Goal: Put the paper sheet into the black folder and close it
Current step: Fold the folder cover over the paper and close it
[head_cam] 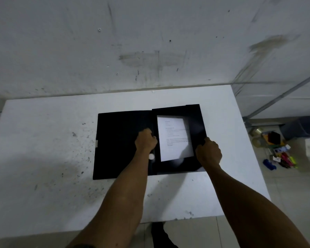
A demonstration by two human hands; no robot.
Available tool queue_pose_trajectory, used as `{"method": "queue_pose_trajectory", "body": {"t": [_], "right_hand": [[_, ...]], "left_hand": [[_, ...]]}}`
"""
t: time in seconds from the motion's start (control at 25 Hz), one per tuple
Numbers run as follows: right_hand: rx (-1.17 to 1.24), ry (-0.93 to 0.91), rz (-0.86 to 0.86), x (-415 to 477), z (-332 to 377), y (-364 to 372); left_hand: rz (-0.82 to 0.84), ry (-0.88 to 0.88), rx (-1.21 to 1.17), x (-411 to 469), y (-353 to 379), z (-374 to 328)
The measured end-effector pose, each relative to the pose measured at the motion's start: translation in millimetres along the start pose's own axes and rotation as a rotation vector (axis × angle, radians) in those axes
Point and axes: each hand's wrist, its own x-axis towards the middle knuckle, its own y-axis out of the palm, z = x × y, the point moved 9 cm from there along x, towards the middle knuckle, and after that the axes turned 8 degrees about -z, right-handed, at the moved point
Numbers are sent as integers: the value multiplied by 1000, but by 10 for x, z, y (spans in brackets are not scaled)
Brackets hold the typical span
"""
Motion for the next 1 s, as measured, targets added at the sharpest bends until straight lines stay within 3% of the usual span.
{"method": "queue_pose_trajectory", "body": {"t": [0.16,0.4,0.64,0.8,0.88,1.0], "right_hand": [[-42,-27,-62,38,3,33],[-82,-55,-95,32,-25,50],[-120,-79,-50,34,3,54],[-115,-70,36,21,-12,79],[-101,-69,74,12,-15,72],[-78,-61,140,0,-39,64]], "left_hand": [[-62,91,231,541,-494,67],[168,105,430,1061,-604,332],[16,268,693,1115,-990,126],[46,205,873,1002,-1632,-268],[122,67,763,937,-1973,-423],[352,-125,197,704,-2167,-760]]}}
